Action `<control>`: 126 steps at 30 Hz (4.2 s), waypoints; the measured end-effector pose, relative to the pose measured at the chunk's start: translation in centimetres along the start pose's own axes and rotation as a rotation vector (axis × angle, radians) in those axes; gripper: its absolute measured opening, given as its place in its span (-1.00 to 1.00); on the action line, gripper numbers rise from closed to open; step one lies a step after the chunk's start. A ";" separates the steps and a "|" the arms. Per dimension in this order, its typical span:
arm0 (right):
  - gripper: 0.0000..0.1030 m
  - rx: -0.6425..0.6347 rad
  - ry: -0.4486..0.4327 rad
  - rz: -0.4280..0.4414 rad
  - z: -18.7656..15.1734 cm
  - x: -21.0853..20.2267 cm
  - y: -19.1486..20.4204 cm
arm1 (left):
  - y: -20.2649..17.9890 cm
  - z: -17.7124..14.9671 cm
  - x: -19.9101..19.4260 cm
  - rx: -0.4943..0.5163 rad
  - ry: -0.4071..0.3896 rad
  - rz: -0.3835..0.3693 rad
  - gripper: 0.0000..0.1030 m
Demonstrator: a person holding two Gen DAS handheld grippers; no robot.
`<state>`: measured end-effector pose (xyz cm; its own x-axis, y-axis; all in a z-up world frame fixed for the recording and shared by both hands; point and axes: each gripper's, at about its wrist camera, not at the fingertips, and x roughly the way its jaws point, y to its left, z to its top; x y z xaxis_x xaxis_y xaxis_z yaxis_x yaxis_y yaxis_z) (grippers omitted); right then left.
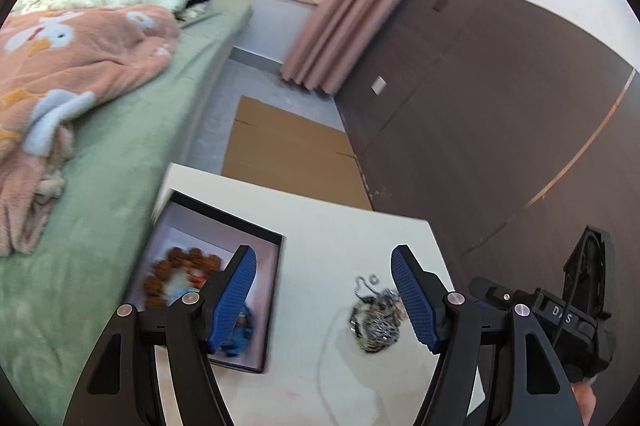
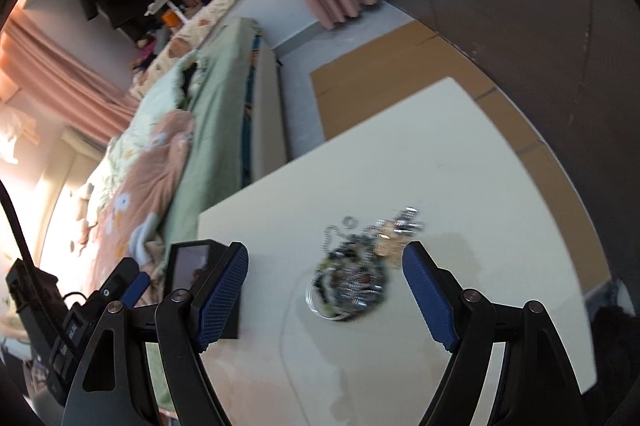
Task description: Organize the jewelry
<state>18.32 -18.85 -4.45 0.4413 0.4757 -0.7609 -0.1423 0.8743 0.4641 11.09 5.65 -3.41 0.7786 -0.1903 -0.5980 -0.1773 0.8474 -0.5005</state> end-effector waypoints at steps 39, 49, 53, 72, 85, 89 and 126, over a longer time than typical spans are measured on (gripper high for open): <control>0.36 0.124 0.058 -0.078 1.4 0.3 -7.3 | -8.0 -7.0 12.6 0.305 0.223 0.090 -0.52; 0.13 0.139 0.165 -0.096 1.1 4.6 -7.9 | -7.6 -7.4 13.7 0.318 0.243 0.094 -0.70; 0.13 0.091 0.191 -0.094 0.8 5.7 -6.5 | -7.4 -7.5 13.9 0.332 0.278 0.093 -0.83; 0.13 -0.064 0.189 -0.147 1.0 8.1 -4.0 | -5.5 -3.6 8.7 0.167 0.203 -0.042 -0.84; -0.36 -0.283 0.153 -0.374 -0.2 8.7 -1.3 | -3.3 -0.8 4.1 0.088 0.078 -0.081 -0.84; -0.37 -0.200 0.157 -0.304 0.5 7.7 -2.3 | -3.3 -0.1 2.5 0.088 0.041 -0.105 -0.84; -0.37 -0.117 0.055 0.210 -0.6 5.7 7.3 | 6.3 4.5 -3.4 -0.216 -0.057 0.014 -0.71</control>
<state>19.24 -9.65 -5.68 0.3425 0.6498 -0.6786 -0.3287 0.7595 0.5613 10.05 13.91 -1.69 0.8069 -0.1451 -0.5725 -0.3087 0.7227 -0.6183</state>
